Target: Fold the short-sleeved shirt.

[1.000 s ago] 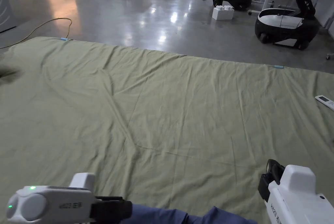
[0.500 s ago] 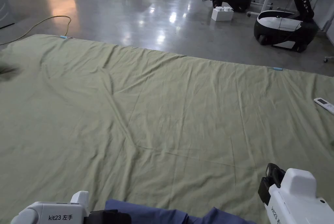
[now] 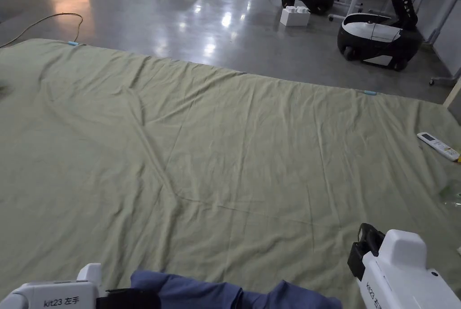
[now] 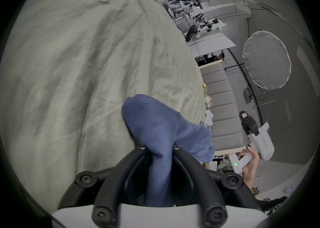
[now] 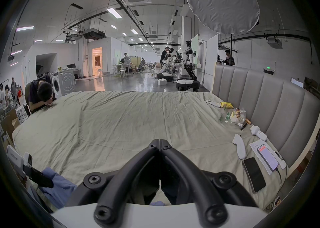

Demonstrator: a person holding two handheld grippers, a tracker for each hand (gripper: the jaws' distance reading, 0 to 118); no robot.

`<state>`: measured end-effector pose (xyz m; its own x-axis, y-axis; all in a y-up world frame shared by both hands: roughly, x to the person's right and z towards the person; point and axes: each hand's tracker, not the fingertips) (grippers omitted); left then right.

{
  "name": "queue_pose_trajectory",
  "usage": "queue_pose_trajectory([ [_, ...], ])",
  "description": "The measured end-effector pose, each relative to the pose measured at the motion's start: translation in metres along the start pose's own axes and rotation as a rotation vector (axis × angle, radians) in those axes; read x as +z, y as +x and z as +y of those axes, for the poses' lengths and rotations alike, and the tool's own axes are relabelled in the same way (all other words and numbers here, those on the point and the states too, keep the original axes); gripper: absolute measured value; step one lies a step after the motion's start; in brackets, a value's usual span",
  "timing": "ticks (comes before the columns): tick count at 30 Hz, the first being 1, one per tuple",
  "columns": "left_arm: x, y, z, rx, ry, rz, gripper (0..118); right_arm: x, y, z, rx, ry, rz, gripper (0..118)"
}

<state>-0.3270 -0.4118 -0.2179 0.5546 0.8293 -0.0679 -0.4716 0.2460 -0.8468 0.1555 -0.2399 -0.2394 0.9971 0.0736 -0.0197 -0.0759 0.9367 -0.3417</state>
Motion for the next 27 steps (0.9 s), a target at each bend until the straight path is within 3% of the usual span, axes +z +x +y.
queue_pose_trajectory([
  [6,0.05,0.042,0.013,-0.064,0.05,0.037,15,0.0,0.002,0.004,0.01,0.005,-0.003,1],
  [13,0.101,0.09,0.032,-0.192,0.1,0.363,15,-0.002,-0.007,0.005,0.014,0.011,0.025,1],
  [20,0.089,0.154,0.022,-0.312,0.077,0.526,15,-0.003,-0.014,0.002,0.0,0.011,0.055,1],
  [27,0.054,0.194,0.009,-0.365,0.064,0.57,15,-0.001,-0.012,0.001,-0.014,0.016,0.065,1],
])
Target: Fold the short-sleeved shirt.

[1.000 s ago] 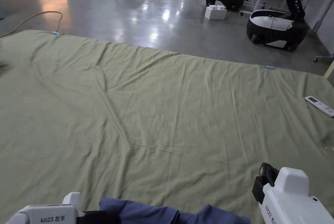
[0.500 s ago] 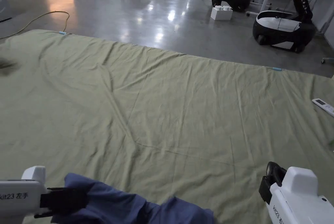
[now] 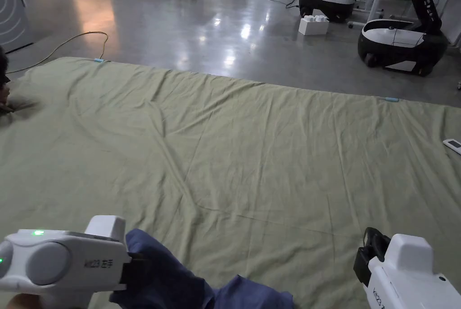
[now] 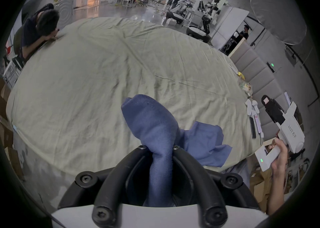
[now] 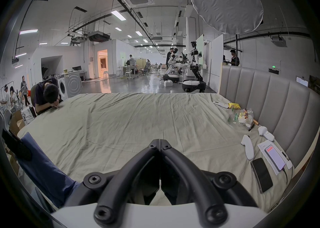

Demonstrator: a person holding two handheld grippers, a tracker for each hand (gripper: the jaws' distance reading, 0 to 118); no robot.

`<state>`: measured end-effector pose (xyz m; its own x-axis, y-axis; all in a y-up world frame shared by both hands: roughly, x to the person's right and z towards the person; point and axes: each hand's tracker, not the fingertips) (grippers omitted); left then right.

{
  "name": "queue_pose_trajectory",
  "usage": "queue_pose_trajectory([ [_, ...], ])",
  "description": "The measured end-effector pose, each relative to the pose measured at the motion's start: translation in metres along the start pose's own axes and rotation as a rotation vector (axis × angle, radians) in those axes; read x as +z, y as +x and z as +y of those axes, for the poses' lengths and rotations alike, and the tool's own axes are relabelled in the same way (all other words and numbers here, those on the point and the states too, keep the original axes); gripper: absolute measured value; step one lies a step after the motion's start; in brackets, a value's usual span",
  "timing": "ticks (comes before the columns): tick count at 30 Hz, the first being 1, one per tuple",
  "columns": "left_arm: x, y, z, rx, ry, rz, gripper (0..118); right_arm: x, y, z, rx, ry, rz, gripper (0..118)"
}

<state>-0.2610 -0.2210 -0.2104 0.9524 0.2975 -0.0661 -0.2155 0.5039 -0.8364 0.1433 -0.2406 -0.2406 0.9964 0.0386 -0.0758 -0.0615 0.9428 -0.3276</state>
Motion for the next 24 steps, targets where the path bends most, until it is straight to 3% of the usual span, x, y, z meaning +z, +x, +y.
queue_pose_trajectory([
  [12,-0.051,0.109,-0.019,-0.067,-0.115,-0.148,16,0.003,0.015,-0.005,-0.02,-0.007,-0.023,1],
  [24,-0.149,0.159,-0.052,-0.049,-0.24,-0.127,18,0.007,0.032,-0.013,-0.038,-0.026,-0.058,1],
])
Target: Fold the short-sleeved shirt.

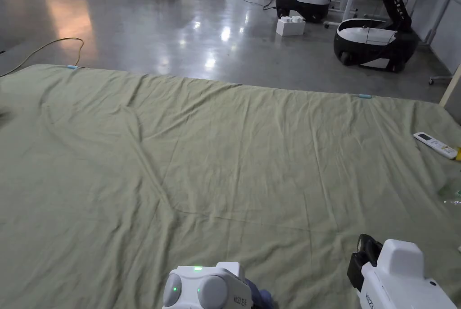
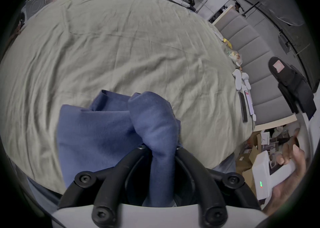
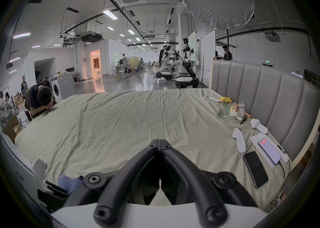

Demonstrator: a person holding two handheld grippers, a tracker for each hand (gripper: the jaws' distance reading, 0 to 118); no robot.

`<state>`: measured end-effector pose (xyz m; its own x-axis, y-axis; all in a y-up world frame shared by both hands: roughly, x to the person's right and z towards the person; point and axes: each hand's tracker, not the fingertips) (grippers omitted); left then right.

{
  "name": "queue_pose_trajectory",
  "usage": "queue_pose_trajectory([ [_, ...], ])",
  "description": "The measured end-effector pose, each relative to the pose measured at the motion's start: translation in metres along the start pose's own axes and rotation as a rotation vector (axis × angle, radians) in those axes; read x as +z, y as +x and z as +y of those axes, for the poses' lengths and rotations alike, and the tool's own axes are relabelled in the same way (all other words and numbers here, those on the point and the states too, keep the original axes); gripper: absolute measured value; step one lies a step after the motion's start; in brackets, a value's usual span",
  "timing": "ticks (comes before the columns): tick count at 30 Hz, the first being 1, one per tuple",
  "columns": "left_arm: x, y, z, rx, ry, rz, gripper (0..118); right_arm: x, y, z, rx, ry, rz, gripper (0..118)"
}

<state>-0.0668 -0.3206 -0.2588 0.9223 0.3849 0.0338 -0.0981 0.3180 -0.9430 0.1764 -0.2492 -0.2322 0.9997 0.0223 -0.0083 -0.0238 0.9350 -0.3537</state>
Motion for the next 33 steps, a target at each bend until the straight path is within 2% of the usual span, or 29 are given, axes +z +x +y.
queue_pose_trajectory([
  [2,0.001,-0.002,0.0,0.01,0.007,-0.026,26,0.0,0.002,0.0,0.0,-0.003,-0.004,1],
  [4,0.015,-0.008,0.001,0.043,0.019,-0.124,53,0.0,0.003,-0.001,-0.003,-0.005,-0.005,1],
  [6,0.03,-0.013,0.003,0.045,0.04,-0.167,72,0.0,0.004,0.0,-0.003,-0.005,-0.007,1],
  [9,0.055,-0.025,0.006,0.023,0.102,-0.194,73,0.001,0.005,0.001,-0.004,-0.003,-0.007,1],
  [12,0.069,-0.038,0.009,0.048,0.155,-0.187,70,0.001,0.005,0.001,-0.003,-0.002,-0.008,1],
  [13,0.069,-0.04,0.01,0.053,0.156,-0.183,63,0.001,0.005,0.0,-0.004,-0.002,-0.008,1],
  [14,0.066,-0.041,0.01,0.055,0.15,-0.166,46,0.0,0.005,0.0,-0.005,-0.004,-0.008,1],
  [15,0.062,-0.04,0.009,0.056,0.14,-0.146,21,-0.001,0.005,0.0,-0.006,-0.006,-0.007,1],
  [16,0.055,-0.038,0.008,0.047,0.122,-0.134,16,-0.001,0.005,-0.001,-0.007,-0.007,-0.006,1],
  [24,0.0,-0.007,-0.011,0.03,0.034,-0.227,10,-0.004,0.005,-0.007,-0.006,-0.025,-0.008,1],
  [33,-0.043,0.004,-0.026,-0.035,0.07,-0.135,7,-0.004,0.008,-0.007,-0.016,-0.027,-0.018,1],
])
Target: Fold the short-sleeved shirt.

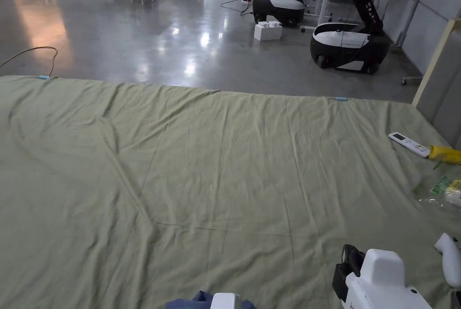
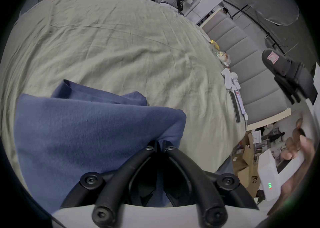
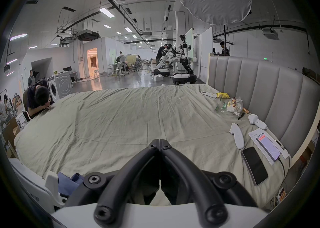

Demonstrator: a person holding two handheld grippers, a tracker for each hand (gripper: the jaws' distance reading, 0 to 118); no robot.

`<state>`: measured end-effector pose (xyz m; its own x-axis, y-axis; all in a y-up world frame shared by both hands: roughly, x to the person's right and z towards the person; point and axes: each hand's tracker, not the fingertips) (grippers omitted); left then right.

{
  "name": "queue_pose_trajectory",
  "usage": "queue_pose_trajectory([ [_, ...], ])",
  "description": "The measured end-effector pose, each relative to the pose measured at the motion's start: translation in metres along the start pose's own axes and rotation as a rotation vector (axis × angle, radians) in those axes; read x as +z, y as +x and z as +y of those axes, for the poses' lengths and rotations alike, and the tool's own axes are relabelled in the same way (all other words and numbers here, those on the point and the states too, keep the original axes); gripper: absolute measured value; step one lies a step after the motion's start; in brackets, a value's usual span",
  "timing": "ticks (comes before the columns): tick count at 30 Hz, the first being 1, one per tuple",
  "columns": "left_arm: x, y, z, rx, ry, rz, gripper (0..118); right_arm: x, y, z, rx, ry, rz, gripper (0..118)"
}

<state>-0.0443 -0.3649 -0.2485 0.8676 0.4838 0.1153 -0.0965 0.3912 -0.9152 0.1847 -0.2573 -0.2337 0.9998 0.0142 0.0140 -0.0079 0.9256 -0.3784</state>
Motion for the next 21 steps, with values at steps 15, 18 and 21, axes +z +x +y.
queue_pose_trajectory([
  [15,0.162,-0.033,0.064,-0.127,0.449,0.009,7,0.003,-0.018,0.043,0.028,0.127,0.013,1],
  [18,0.191,-0.039,0.073,-0.225,0.633,0.229,7,0.001,-0.025,0.054,0.036,0.163,0.01,1],
  [21,0.21,-0.044,0.077,-0.287,0.782,0.433,7,0.003,-0.032,0.065,0.051,0.214,0.002,1],
])
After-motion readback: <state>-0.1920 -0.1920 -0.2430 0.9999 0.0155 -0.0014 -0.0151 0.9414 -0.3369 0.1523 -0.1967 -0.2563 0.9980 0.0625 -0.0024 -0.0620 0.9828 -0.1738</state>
